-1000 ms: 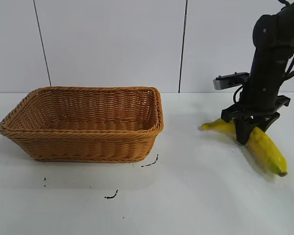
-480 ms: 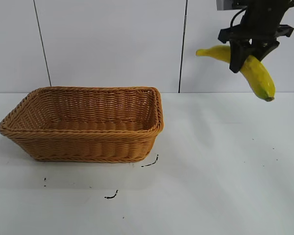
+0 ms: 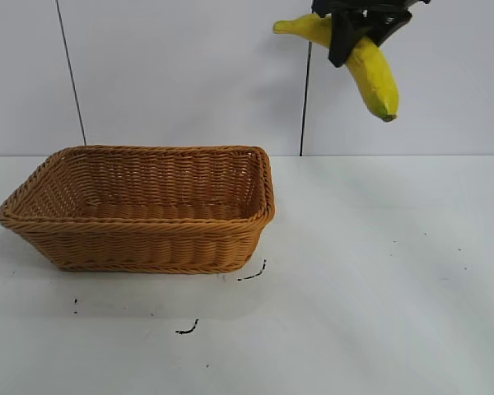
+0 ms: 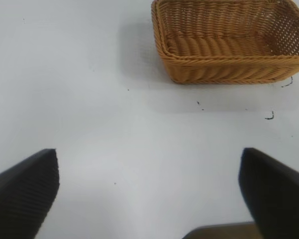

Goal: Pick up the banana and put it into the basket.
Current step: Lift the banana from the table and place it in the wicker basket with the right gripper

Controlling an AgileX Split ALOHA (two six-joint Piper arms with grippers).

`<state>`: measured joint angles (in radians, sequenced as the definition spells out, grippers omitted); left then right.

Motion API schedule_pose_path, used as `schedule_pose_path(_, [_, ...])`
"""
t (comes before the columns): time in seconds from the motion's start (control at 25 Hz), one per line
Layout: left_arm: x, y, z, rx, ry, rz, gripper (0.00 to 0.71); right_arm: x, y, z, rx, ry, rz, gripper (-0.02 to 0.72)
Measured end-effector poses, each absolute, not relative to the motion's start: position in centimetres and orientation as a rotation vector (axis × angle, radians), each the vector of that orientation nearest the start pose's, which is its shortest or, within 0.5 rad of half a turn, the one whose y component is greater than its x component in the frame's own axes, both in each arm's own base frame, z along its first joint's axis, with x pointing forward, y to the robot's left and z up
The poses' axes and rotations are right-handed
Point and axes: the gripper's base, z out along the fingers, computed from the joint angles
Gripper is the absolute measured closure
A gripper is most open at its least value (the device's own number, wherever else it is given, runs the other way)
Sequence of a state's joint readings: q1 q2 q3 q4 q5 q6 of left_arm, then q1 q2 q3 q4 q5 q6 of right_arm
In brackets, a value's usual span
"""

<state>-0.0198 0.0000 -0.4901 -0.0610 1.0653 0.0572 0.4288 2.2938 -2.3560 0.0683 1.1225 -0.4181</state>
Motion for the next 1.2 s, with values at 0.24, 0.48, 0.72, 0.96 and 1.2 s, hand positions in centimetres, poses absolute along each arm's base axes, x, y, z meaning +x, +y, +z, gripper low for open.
schedule_pose_path(0.24, [-0.4, -0.5, 27.4, 0.082, 2.056, -0.050, 0.015, 44.3, 29.0, 28.4, -1.321, 2.016, 0.054, 0.384])
schedule_pose_path(0.48, [-0.4, -0.5, 27.4, 0.082, 2.056, -0.050, 0.015, 43.7, 33.0, 25.8, -1.468, 1.826, -0.007, 0.384])
schedule_pose_path(0.72, [-0.4, -0.5, 27.4, 0.082, 2.056, -0.050, 0.015, 44.4, 34.1, 20.9, -1.530, 1.859, -0.010, 0.384])
schedule_pose_path(0.96, [-0.4, -0.5, 27.4, 0.082, 2.056, -0.050, 0.015, 44.8, 34.7, 18.5, -1.513, 1.861, 0.020, 0.384])
schedule_pose_path(1.2, [-0.4, -0.5, 27.4, 0.082, 2.056, -0.050, 0.015, 44.9, 34.9, 16.7, -1.525, 1.890, 0.038, 0.384])
